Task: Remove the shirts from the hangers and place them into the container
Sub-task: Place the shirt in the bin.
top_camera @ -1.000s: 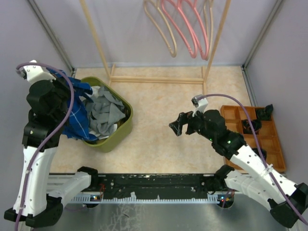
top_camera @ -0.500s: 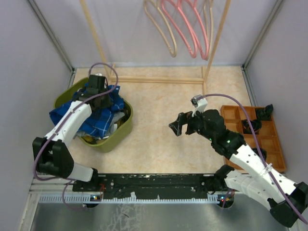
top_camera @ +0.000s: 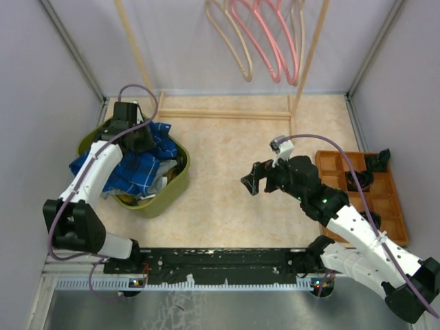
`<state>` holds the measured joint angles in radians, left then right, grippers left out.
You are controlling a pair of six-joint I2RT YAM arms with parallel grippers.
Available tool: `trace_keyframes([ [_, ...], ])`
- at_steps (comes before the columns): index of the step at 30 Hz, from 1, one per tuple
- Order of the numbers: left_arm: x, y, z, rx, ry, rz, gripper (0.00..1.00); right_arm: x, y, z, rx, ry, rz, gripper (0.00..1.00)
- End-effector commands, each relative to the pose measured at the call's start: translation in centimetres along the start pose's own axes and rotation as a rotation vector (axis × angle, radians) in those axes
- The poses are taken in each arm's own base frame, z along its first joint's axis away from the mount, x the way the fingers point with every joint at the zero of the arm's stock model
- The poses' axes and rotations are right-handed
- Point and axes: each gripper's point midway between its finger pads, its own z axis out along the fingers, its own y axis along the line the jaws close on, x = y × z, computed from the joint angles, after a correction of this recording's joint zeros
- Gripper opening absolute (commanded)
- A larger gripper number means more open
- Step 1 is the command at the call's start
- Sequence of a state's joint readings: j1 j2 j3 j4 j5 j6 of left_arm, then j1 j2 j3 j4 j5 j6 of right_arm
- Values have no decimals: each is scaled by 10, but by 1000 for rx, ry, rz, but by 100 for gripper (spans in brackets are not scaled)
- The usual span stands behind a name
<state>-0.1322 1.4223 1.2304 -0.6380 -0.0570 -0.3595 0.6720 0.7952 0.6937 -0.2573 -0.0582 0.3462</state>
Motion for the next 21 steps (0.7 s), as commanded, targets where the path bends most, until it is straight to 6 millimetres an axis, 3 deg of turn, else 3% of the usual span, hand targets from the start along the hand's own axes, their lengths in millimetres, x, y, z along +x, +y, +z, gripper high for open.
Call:
trace_keyframes([
  [1,-10,-7,-28,42,5,17,48,-16,8,0,-30,-28,-51,98],
  [2,-21,-9,-39,52,-49,4,63,-16,7,0,-24,-25,-54,98],
  [4,-43,-11,-66,65,-167,-19,79,-17,7,-1,-22,-27,-57,98],
  [7,-70,-2,-109,27,-310,-53,95,-17,8,-2,-27,-32,-56,98],
  [10,-83,12,-145,-38,-401,-90,99,-16,8,-1,-28,-30,-56,99],
  [13,-81,38,-172,-150,-462,-141,99,-16,8,1,-28,-24,-57,99],
  [18,-63,71,-198,-274,-513,-218,99,-17,8,1,-25,-30,-45,99],
  [21,-49,87,-202,-345,-512,-255,99,-16,8,0,-26,-32,-40,99],
])
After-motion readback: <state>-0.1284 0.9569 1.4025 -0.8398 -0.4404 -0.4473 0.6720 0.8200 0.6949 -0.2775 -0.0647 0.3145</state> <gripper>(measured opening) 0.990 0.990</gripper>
